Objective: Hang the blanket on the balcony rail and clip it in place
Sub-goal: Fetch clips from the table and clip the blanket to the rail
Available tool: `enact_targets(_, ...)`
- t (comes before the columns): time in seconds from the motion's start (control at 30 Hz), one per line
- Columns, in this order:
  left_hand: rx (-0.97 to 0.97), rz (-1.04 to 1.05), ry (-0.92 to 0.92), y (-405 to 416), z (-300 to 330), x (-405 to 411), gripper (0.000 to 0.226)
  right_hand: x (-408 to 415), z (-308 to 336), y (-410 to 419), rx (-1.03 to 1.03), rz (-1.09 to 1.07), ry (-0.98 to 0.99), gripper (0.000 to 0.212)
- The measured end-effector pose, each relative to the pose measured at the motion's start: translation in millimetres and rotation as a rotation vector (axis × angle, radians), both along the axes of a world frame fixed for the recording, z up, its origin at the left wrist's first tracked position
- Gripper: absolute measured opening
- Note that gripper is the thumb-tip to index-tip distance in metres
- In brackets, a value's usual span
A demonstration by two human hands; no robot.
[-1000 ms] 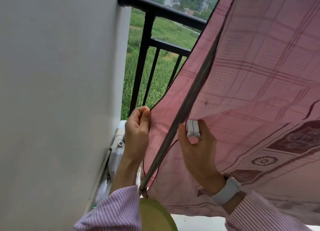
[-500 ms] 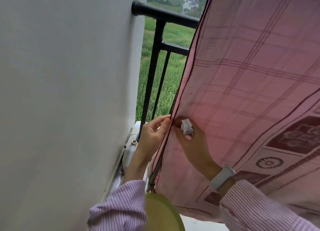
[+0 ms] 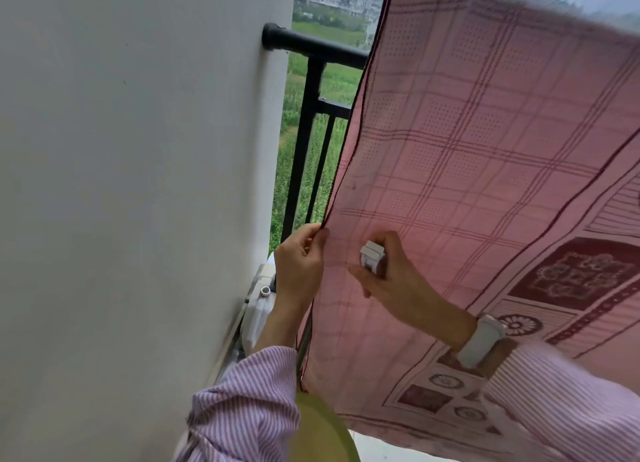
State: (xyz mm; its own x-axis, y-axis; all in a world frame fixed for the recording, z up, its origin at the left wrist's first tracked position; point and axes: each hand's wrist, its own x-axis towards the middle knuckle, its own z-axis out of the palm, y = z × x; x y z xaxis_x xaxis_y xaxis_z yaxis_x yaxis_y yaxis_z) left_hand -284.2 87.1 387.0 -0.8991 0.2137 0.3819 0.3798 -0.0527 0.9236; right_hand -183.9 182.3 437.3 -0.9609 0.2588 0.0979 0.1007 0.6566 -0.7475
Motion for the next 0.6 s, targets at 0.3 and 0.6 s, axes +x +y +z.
enact_targets(0.3,-0.001,0.107,0.001,7.9,-1.6,5.1,0.016,-28.3,114.5,-10.4,0.904,0.487,-0.144,0.055)
enact_targets(0.6,0.049,0.151,0.056,5.4,-2.5,12.2,0.012,-60.0,142.3,-4.8,1.469,0.54,-0.184,0.036)
